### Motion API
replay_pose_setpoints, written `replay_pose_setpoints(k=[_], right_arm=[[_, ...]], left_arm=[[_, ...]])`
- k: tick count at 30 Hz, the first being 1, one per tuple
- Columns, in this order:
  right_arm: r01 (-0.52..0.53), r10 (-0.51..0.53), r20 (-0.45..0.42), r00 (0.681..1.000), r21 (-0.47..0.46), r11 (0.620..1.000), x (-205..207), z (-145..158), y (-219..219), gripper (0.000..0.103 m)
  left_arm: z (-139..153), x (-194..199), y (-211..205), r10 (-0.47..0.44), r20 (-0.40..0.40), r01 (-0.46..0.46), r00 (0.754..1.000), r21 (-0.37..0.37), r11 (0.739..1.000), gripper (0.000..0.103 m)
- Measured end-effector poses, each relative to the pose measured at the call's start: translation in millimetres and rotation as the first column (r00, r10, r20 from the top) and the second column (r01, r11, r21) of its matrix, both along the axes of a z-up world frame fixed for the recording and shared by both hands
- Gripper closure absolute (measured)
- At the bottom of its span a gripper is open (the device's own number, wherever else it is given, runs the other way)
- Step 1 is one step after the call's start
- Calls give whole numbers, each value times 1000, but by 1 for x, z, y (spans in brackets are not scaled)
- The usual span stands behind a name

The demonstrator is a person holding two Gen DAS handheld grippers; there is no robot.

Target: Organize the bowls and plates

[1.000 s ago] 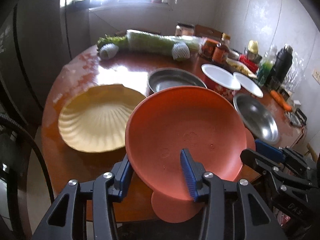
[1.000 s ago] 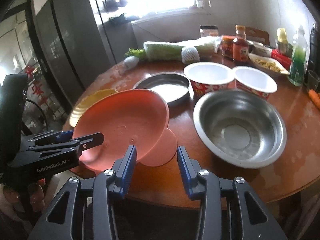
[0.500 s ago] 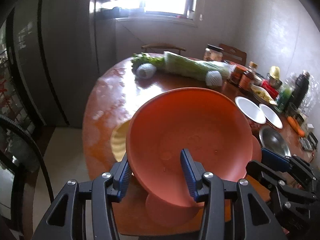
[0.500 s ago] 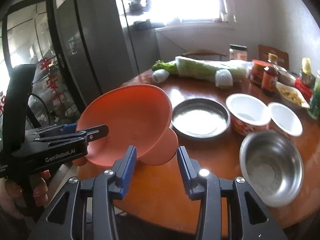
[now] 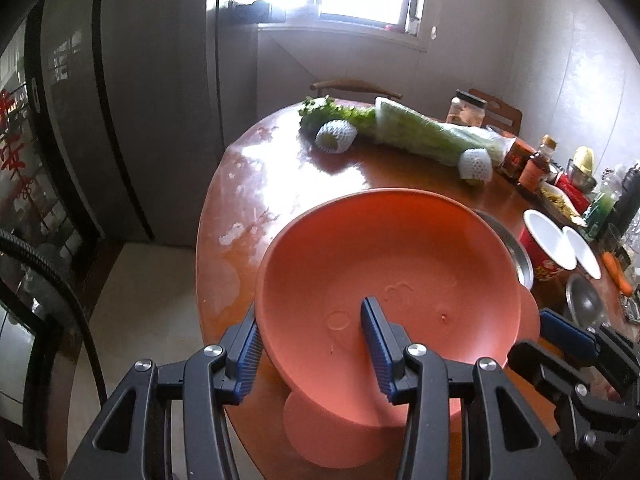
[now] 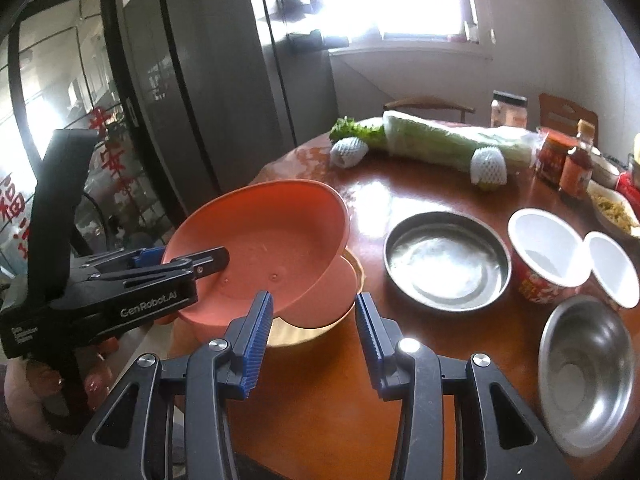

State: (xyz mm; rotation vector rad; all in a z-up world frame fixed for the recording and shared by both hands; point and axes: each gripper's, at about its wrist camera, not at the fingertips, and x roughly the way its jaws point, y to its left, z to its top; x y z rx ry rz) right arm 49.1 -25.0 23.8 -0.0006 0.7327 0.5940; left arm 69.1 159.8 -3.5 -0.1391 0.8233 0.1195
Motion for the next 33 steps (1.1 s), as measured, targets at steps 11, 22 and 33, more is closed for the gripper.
replay_pose_setpoints(k=[11,22,33], right_arm=[[-11,9,-72,997,-31,999,8,-29,13,58],[-11,7,-94,996,-44,999,14,-38,14,58],[-36,31,-104,994,-43,998,17,-43,20,57]], left_arm=[[-27,19,6,7,-47,-7,999,10,1000,56],[-33,35,3,9,-50,-6,999,50,999,56],[-35,44,9,28,-49,-25,998,64,998,55]])
